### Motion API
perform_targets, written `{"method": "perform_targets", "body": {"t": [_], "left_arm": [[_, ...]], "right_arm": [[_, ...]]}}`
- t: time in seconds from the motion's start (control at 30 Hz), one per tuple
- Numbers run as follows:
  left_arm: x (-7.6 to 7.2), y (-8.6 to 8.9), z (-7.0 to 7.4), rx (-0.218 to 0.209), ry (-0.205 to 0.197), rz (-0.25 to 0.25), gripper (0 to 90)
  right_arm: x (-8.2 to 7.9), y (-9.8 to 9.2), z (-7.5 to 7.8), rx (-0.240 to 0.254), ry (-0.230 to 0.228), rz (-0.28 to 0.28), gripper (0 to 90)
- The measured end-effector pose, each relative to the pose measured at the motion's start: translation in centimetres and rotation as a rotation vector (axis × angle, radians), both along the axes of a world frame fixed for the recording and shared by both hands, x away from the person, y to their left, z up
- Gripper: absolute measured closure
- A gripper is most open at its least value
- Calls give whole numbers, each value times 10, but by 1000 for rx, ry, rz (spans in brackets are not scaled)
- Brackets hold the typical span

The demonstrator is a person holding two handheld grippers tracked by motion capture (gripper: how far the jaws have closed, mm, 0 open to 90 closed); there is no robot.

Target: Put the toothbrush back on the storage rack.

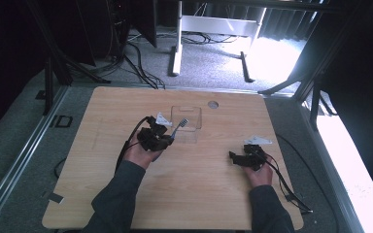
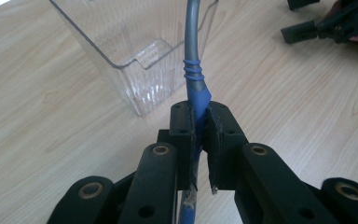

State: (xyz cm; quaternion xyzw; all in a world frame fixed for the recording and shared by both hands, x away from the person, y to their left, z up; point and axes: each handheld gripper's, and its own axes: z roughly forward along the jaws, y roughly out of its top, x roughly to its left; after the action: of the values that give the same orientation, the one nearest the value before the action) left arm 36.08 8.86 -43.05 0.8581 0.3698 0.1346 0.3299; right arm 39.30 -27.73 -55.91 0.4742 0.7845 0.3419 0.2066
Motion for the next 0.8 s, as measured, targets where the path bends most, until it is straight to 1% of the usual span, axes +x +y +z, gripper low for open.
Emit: {"method": "perform_targets", "body": {"t": [0.17,0.33,0.4,0.53,0.7,0.8], "left_arm": [[0,4,3,-27,-24,8,816],[1,6,4,-43,-45,28,816],[1,7,4,-45,-65,36,816],[2,7,4,-57,-90,45,816],[2,10,5,-83,-128,56,816],[2,12,6,-92,-138,61,816]], "right_arm": [[0,0,0,0,2,0,236],[0,0,0,-1,2,0,237],[0,0,0,0,1,0,237],[0,0,0,-1,1,0,237],[0,0,0,-2,1,1,237],[0,0,0,-3,1,0,237]]}}
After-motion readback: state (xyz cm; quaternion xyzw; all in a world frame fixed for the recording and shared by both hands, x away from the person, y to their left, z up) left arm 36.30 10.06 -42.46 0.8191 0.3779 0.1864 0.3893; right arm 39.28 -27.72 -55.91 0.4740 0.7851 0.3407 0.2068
